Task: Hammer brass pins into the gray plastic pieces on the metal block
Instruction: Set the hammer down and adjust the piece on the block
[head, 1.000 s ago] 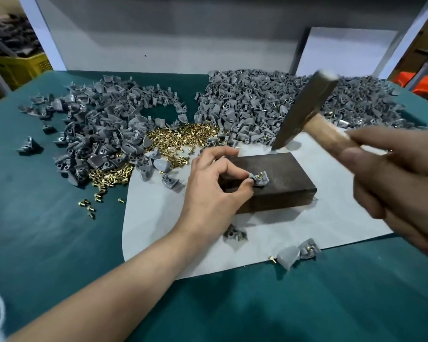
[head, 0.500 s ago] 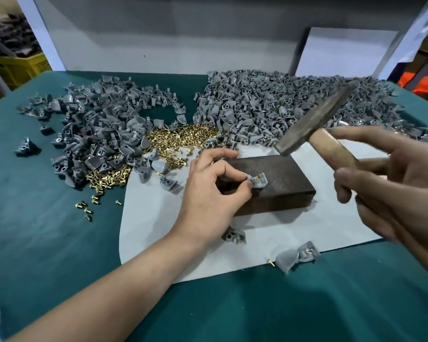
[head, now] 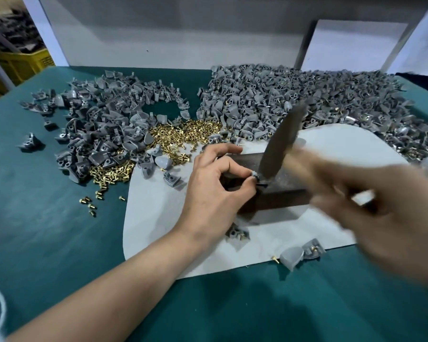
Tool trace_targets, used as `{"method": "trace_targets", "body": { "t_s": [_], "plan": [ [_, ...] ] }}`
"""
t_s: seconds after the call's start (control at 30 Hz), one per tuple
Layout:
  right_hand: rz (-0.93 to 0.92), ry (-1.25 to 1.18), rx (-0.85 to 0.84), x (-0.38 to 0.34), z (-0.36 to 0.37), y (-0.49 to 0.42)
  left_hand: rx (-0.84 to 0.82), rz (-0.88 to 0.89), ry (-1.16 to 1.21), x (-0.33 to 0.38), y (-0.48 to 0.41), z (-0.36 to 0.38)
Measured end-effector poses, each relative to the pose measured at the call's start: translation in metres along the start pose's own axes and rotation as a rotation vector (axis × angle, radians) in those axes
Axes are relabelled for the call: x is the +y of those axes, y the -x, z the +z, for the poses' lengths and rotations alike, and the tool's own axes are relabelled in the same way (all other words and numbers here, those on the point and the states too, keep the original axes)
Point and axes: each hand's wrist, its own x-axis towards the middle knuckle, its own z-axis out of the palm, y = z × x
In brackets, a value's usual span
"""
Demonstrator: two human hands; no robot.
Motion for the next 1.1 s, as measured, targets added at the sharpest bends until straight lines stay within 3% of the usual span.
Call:
{"method": "trace_targets", "body": {
  "t_s": [0.07, 0.2, 0.37, 0.5, 0.67, 0.77, 0.93, 1.1],
  "plan": [
    [0.031, 0.037, -0.061, -0.003, 0.008, 0.003, -0.008, 0.013, 0.009, 0.0, 0.001, -0.001],
    [-0.041, -0.098, 0.05, -0.007, -0.007, 0.0, -0.011, -0.019, 0.021, -0.001, 0.001, 0.0],
    [-0.058, 0.034, 0.01, -0.003, 0.005, -0.005, -0.004, 0.031, -0.022, 0.0, 0.001, 0.0],
    [-0.09, -0.07, 0.086, -0.005, -0.009, -0.01, -0.006, 0.016, 0.001, -0.001, 0.0, 0.001],
    [-0.072, 0.112, 0.062, 0.007, 0.008, -0.008, -0.004, 0.041, 0.006, -0.003, 0.0, 0.0],
    [-0.033, -0.167, 0.171, 0.021, -0.004, -0.013, 0.003, 0.019, -0.01, -0.003, -0.001, 0.001],
    [0.244, -0.849, 0.17, 0.058, -0.01, -0.033, 0.002, 0.0, -0.006, -0.001, 0.0, 0.0],
    [0.486, -1.036, 0.148, 0.104, 0.019, -0.039, -0.007, -0.013, 0.014, -0.001, 0.001, -0.002]
  ]
}}
